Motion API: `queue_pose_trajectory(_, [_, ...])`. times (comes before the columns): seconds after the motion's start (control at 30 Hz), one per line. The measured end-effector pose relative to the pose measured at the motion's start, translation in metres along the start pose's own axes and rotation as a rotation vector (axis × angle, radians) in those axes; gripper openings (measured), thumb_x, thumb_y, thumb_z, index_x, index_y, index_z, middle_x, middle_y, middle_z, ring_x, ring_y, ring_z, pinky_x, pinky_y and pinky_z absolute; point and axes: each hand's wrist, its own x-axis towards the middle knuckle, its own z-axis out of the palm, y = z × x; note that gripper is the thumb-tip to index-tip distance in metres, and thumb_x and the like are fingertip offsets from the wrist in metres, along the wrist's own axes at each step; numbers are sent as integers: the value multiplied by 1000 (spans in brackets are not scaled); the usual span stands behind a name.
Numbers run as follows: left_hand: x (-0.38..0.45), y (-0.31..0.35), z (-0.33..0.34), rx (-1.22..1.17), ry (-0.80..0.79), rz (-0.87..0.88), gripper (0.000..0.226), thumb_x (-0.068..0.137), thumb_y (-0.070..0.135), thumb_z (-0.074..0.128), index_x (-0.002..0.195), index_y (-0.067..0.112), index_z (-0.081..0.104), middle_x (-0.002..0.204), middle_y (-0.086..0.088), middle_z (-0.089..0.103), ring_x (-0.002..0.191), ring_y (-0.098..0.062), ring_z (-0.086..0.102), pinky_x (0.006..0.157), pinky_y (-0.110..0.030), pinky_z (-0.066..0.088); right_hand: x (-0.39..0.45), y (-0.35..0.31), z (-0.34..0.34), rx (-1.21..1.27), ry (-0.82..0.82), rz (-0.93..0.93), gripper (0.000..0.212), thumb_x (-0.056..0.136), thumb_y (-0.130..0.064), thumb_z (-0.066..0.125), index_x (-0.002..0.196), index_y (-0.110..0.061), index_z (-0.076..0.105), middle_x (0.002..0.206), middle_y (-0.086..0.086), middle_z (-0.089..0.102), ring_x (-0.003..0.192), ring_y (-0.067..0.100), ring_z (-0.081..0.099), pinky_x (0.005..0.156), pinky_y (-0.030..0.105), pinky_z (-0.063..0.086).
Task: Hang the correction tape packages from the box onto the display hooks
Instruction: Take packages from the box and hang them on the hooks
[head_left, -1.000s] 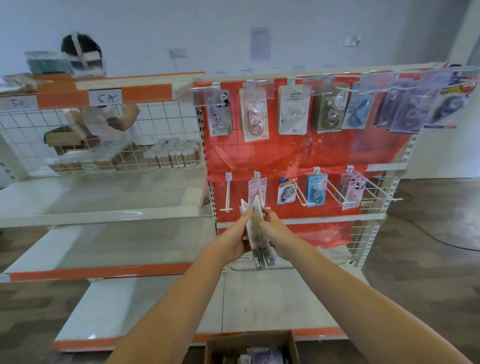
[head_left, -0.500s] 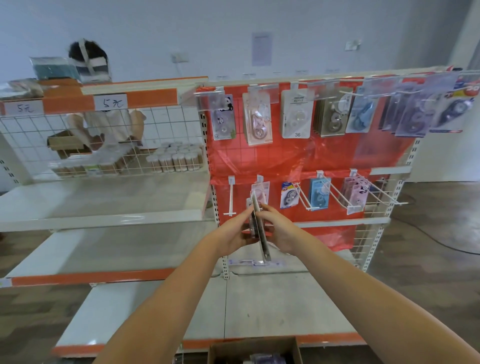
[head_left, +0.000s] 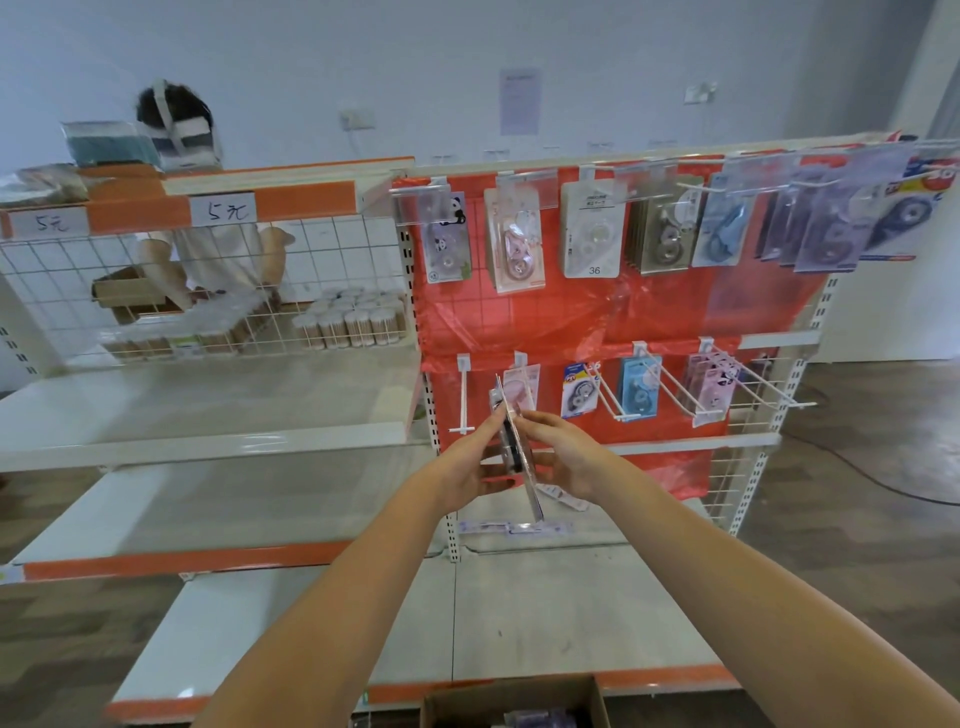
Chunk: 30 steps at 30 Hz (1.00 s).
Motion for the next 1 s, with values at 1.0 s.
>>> queue_pose_trajectory(1.0, [-3,-25,-23,-12,258,90,52,77,27,77,123,11,57,113,-9,69,103,-27,66,87,-41,55,-8,23,-32,64,154,-63,59,74,-2,76,125,-12,47,113,12,63,93,24,66,69,32,54])
